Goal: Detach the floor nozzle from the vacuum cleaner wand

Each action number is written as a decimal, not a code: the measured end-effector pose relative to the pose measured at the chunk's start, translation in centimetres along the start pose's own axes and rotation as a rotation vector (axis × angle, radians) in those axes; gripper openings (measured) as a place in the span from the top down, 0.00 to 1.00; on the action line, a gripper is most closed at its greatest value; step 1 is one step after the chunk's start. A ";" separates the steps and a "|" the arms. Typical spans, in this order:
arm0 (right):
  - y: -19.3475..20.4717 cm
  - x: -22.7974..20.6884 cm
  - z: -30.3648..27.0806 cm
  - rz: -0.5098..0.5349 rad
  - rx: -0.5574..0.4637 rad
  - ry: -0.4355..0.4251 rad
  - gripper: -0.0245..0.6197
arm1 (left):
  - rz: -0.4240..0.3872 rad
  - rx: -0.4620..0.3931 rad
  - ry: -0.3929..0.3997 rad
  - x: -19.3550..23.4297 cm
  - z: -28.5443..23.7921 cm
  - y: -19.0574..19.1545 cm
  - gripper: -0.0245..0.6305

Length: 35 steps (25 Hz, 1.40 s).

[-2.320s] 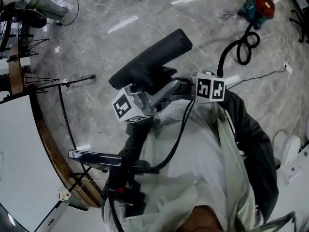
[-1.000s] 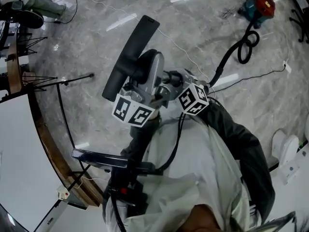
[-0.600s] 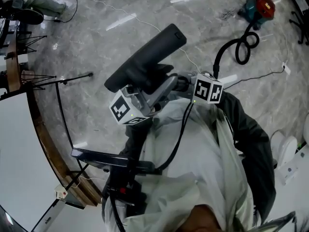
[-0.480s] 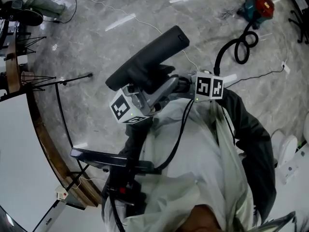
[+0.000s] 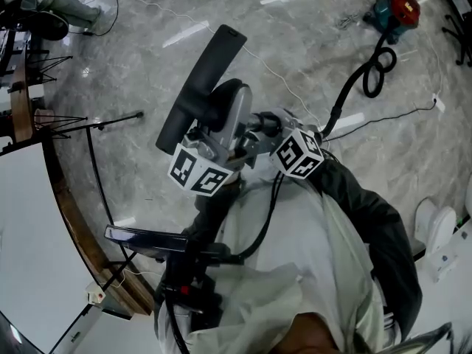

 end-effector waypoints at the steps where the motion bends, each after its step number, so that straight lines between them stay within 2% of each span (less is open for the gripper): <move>1: 0.1 0.2 0.1 0.011 0.000 -0.057 0.88 | -0.002 -0.002 0.047 -0.5 -0.1 0.0 0.85; 6: 0.7 1.5 2.6 0.104 0.051 -0.500 0.88 | -0.016 -0.074 0.395 -4.4 -0.1 -0.3 0.85; 8: 0.7 2.3 3.6 0.096 0.075 -0.630 0.88 | -0.001 -0.098 0.479 -5.3 0.1 -0.6 0.85; 9: 0.7 2.6 3.9 0.080 0.086 -0.668 0.88 | 0.017 -0.101 0.493 -5.2 0.1 -0.7 0.85; 10: 0.6 2.7 3.8 0.058 0.091 -0.676 0.88 | 0.037 -0.102 0.485 -4.8 0.0 -0.7 0.85; 11: 0.5 2.5 3.5 0.036 0.085 -0.646 0.88 | 0.056 -0.103 0.456 -4.2 -0.1 -0.7 0.85; 12: 0.5 2.2 3.0 0.018 0.070 -0.577 0.89 | 0.065 -0.102 0.411 -3.5 -0.2 -0.5 0.85; 16: 0.1 0.0 0.9 -0.008 0.002 -0.116 0.89 | 0.034 -0.060 0.166 -1.1 -0.6 -0.2 0.85; 17: 0.0 -0.5 0.7 -0.011 0.004 -0.031 0.89 | 0.032 -0.050 0.108 -0.5 -0.7 -0.3 0.85; 19: -0.3 -0.8 0.4 -0.012 0.019 0.041 0.89 | 0.037 -0.046 0.036 0.4 -0.6 -0.6 0.85; 20: -0.5 -0.8 0.3 -0.008 0.026 0.034 0.89 | 0.041 -0.050 0.032 0.7 -0.5 -0.9 0.85; 22: -0.6 -0.6 0.2 0.011 0.039 -0.044 0.89 | 0.059 -0.060 0.086 0.6 -0.4 -1.1 0.85; 24: -0.3 0.1 0.7 0.047 0.053 -0.217 0.89 | 0.068 -0.056 0.228 -0.7 -0.4 -0.9 0.85; 27: 0.9 1.3 2.3 0.115 0.107 -0.546 0.89 | 0.008 -0.051 0.494 -3.9 -0.1 -0.9 0.85; 28: 1.4 1.5 2.9 0.127 0.128 -0.622 0.89 | 0.021 -0.089 0.542 -4.3 0.1 -1.5 0.85; 29: 2.0 1.5 3.4 0.127 0.137 -0.656 0.88 | 0.063 -0.158 0.559 -4.0 0.3 -2.6 0.85; 30: 2.3 1.1 3.8 0.116 0.125 -0.638 0.88 | 0.119 -0.241 0.550 -3.0 0.7 -3.9 0.85; 32: 2.2 0.1 4.4 0.073 0.059 -0.522 0.89 | 0.193 -0.350 0.505 -0.6 1.4 -6.0 0.85; 33: 2.1 -0.2 4.5 0.053 0.034 -0.476 0.89 | 0.181 -0.352 0.481 0.3 1.6 -6.5 0.85; 35: 2.3 -0.6 4.0 0.019 0.026 -0.419 0.89 | 0.107 -0.287 0.428 1.0 1.8 -6.0 0.85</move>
Point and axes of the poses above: the fingertips, and each gripper's own axes: z backward along the fingers, x to its left, y out of its underside, the point moved 3 cm from there along z, backward along the fingers, and after that the axes turned 8 degrees about -z, right-handed, at the moved point
